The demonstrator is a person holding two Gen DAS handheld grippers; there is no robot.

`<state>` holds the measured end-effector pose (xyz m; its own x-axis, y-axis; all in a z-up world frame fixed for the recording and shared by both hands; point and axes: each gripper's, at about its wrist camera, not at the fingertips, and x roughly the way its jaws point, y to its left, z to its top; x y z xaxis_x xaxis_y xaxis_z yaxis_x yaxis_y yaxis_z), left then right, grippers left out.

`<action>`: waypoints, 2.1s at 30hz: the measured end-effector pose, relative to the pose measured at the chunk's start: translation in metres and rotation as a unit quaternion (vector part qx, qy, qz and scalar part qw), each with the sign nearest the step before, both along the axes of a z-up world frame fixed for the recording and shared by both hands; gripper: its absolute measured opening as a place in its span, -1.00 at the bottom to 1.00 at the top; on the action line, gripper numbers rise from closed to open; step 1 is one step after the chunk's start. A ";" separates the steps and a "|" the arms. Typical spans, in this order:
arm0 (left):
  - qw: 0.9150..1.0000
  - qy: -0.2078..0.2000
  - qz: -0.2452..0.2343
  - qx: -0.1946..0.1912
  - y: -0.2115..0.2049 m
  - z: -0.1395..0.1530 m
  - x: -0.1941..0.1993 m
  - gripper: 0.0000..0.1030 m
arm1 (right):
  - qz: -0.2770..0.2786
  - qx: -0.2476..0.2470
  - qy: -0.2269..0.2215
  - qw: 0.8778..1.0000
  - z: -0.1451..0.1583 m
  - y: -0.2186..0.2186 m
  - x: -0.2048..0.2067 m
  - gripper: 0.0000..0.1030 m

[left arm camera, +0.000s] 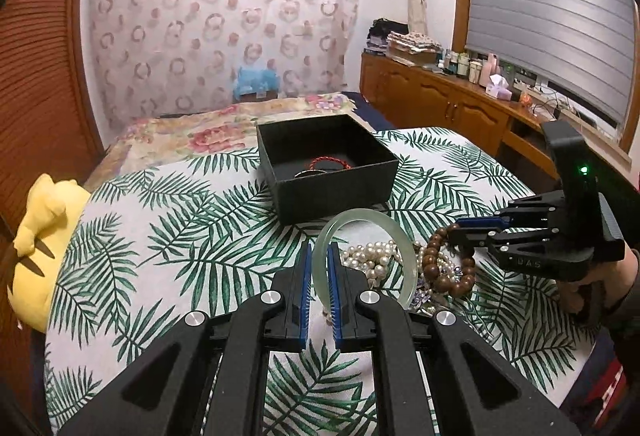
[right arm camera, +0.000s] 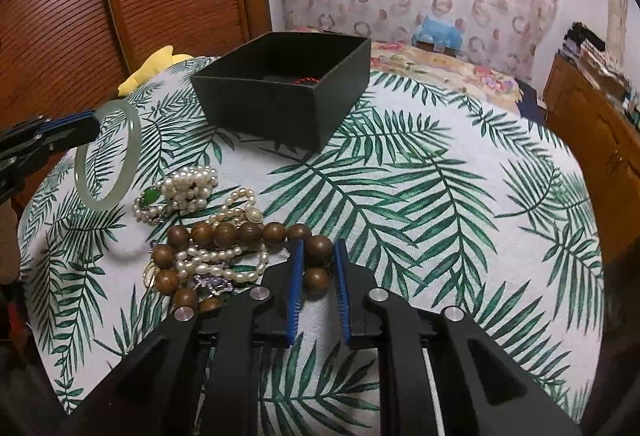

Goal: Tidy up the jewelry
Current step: 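Grasp the jade bangle with the left tool while the right tool grasps the brown wooden bead bracelet, then lower both into the black box, right releasing the wooden beads while left releases the jade bangle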

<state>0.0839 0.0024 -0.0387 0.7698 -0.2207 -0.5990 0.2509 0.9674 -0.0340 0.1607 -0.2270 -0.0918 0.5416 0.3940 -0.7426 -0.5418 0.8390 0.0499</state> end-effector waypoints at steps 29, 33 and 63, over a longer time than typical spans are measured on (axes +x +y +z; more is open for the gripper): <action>0.999 -0.035 -0.002 -0.027 0.012 0.030 -0.015 -0.86 | 0.039 0.034 -0.070 0.996 0.090 0.007 -0.019 -0.67; 0.999 -0.038 0.000 -0.019 0.012 0.030 -0.009 -0.86 | 0.041 0.041 -0.080 0.995 0.102 0.006 -0.009 -0.67; 0.999 -0.036 0.012 0.020 0.014 0.042 0.051 -0.86 | 0.030 0.057 -0.048 0.997 0.111 0.078 0.111 -0.57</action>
<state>0.1346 0.0164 0.0035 0.8156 -0.1781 -0.5505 0.2278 0.9734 0.0227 0.2717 -0.1494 0.0197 0.5810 0.5068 -0.6368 -0.5979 0.7967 0.0886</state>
